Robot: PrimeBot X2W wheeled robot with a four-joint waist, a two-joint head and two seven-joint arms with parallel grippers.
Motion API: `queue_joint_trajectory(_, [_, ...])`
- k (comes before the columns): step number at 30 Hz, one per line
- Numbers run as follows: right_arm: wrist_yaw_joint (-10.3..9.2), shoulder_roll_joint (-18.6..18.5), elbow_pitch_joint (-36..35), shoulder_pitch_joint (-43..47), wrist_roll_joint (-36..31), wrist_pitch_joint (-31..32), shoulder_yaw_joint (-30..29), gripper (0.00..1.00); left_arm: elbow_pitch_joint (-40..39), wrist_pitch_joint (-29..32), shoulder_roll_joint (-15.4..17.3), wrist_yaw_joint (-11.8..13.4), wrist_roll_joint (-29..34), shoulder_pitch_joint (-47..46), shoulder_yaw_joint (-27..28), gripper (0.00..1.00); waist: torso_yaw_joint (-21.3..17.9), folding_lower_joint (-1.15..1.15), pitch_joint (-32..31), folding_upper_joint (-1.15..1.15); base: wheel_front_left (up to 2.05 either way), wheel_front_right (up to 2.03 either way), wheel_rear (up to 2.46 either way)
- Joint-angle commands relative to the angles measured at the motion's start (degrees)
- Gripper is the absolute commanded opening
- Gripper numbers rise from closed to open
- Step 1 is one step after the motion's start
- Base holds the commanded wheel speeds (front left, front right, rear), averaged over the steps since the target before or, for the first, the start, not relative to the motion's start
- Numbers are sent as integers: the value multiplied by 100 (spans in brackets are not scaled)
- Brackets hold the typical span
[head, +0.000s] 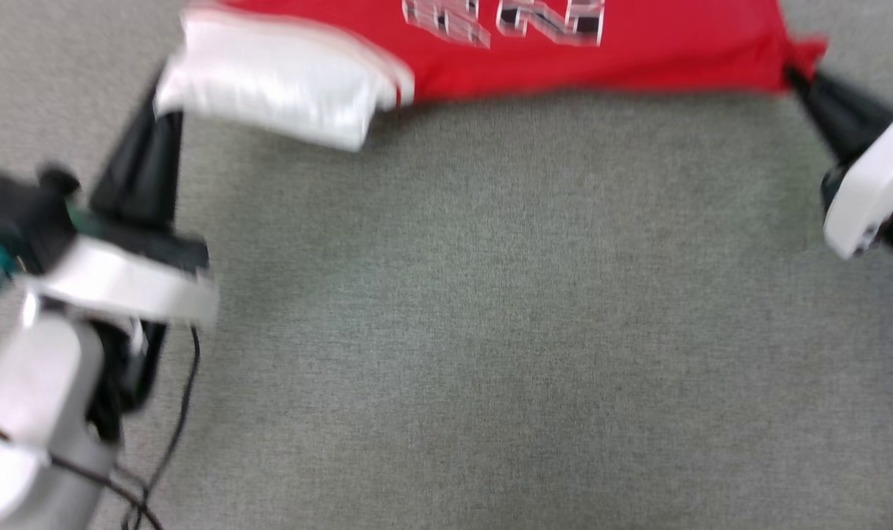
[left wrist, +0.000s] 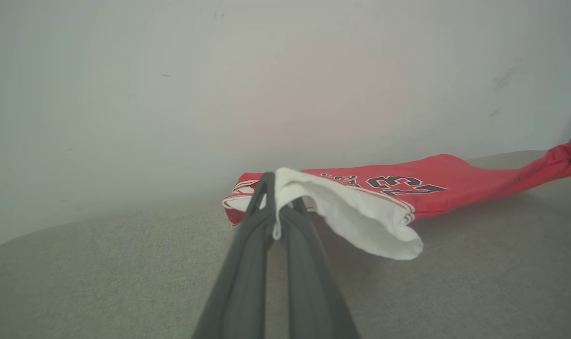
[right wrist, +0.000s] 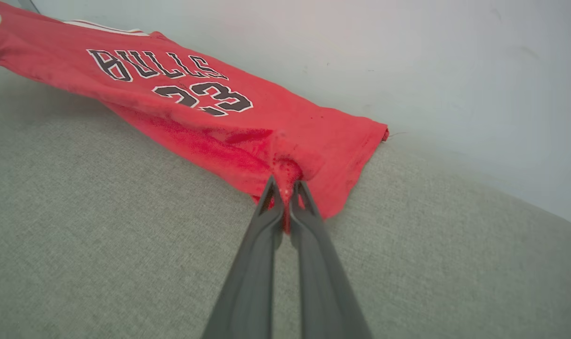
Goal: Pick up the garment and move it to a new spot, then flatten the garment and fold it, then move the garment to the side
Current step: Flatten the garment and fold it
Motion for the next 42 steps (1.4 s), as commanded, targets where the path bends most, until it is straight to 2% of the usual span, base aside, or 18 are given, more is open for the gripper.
queue_joint_trajectory(1, [-7,-27,-31,135,-22,15,1,0,-65,-23,41,57,-12,132,18,0,20,1,-221,0,0,0,0])
queue_joint_trajectory(8, [-6,10,-247,1260,28,112,-78,0,-551,-74,-113,439,-402,1767,101,0,111,1,-863,0,0,0,0])
queue_joint_trajectory(11, [-7,13,-315,1757,20,131,-116,0,-596,-91,-193,462,-573,2348,71,0,150,1,-1151,0,0,0,0])
queue_joint_trajectory(16, [-7,25,-381,2583,87,177,-275,0,-591,-102,-298,424,-862,3161,12,0,177,1,-1597,0,0,0,0])
queue_joint_trajectory(22, [-7,91,-489,3490,60,223,-484,0,-544,-1,-321,248,-1298,3964,-133,0,167,1,-2061,0,0,0,0])
queue_joint_trajectory(27, [-7,147,-545,4158,-18,254,-651,0,-516,302,-228,7,-1672,4502,-319,0,179,1,-2330,0,0,0,0])
queue_joint_trajectory(35, [-7,198,-640,5023,-143,326,-860,0,-473,844,-141,-208,-2314,5119,-523,0,218,1,-2619,0,0,0,0])
queue_joint_trajectory(42, [-7,141,-734,5607,-119,388,-1010,0,-537,1160,-58,-176,-2646,5438,-577,0,261,1,-2734,0,0,0,0])
